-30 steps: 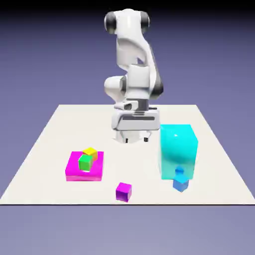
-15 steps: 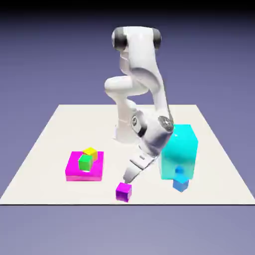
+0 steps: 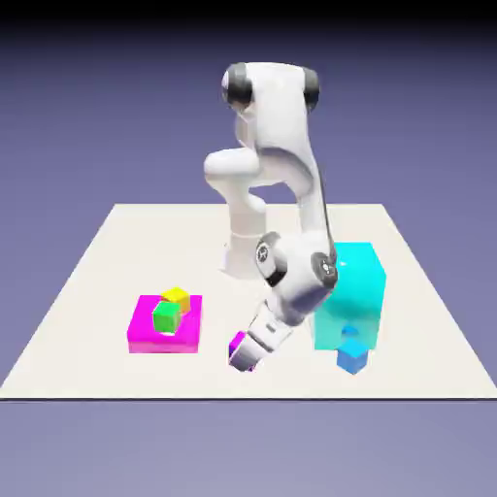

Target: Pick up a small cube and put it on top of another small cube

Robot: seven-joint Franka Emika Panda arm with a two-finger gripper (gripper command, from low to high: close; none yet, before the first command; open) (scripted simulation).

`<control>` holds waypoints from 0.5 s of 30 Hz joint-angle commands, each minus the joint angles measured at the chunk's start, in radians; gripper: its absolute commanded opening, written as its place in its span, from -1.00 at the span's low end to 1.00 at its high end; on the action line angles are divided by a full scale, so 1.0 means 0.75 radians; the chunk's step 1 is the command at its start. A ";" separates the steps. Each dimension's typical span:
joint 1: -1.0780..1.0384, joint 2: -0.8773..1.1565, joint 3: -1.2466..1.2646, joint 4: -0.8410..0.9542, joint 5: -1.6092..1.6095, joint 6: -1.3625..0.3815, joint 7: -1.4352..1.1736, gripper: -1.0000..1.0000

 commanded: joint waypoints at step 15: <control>-0.134 -0.148 -0.319 -0.196 0.308 -0.095 0.192 1.00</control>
